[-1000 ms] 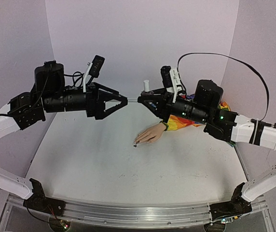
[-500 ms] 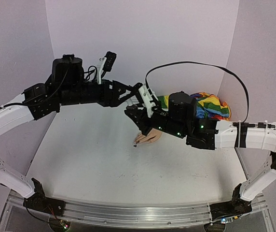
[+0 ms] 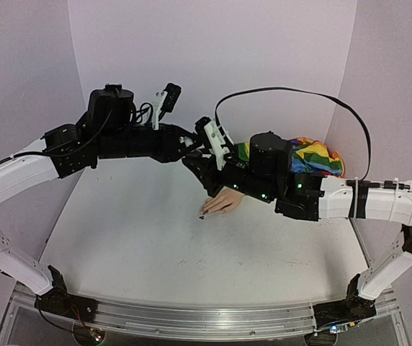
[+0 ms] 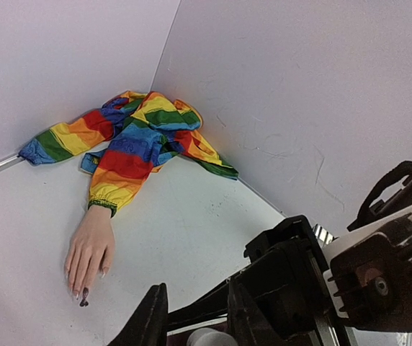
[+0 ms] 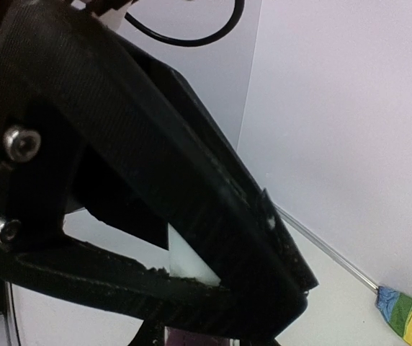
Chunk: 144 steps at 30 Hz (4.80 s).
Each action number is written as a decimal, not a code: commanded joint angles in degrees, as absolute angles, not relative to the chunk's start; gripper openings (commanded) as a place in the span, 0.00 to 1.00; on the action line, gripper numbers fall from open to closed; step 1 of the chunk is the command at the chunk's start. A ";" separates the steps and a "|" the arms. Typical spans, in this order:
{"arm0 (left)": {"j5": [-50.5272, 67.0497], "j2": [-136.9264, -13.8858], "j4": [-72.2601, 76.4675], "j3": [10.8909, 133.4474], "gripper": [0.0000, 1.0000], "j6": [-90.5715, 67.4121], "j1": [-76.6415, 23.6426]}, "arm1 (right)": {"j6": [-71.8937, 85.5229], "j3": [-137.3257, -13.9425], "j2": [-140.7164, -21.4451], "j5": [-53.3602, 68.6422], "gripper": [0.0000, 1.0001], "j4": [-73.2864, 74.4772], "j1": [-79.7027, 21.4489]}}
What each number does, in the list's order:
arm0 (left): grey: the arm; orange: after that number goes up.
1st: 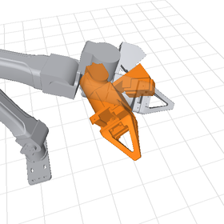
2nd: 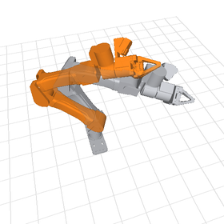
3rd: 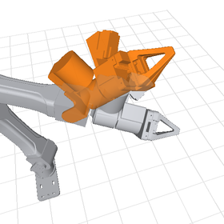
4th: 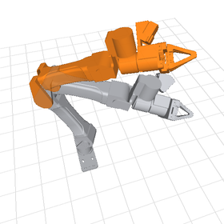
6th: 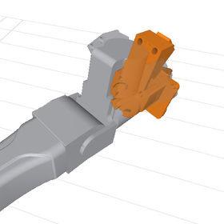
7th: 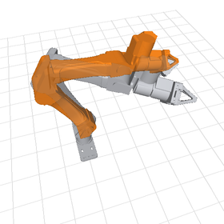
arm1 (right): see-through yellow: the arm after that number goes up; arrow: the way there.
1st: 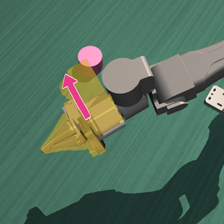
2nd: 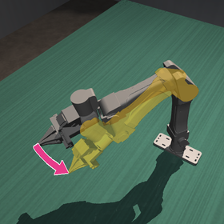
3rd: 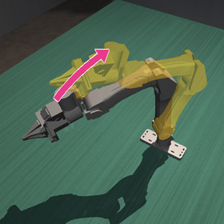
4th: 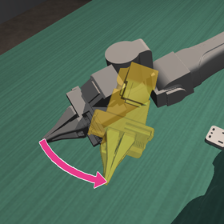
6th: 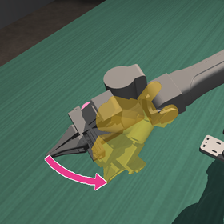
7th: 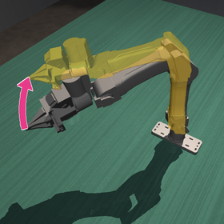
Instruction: Paint the nails
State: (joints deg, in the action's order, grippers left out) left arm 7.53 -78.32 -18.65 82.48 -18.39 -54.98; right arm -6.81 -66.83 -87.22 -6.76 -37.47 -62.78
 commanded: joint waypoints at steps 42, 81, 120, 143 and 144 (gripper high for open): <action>17.97 -68.68 -20.79 74.82 0.91 -23.23 -44.56 | 1.45 -63.51 -80.24 17.40 0.00 -38.28 -47.59; 15.68 -75.97 -12.34 76.83 0.12 -18.11 -49.21 | -0.44 -74.79 -93.59 -0.57 0.00 -39.92 -59.68; 6.01 -70.51 -16.44 73.74 0.87 -24.98 -46.93 | 5.64 -66.52 -88.62 5.90 0.00 -40.78 -52.34; 10.45 -76.78 -13.23 77.13 0.62 -25.48 -46.93 | 3.93 -72.16 -94.57 2.52 0.00 -40.57 -57.99; 11.17 -77.03 -13.04 77.51 0.64 -25.18 -46.93 | 3.95 -72.36 -94.71 2.62 0.00 -40.53 -58.07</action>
State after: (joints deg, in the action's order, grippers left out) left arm 9.10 -75.72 -16.40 73.87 -26.59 -47.18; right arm 5.04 -68.45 -94.11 2.92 -36.84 -57.58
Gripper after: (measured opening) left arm 0.611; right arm 0.219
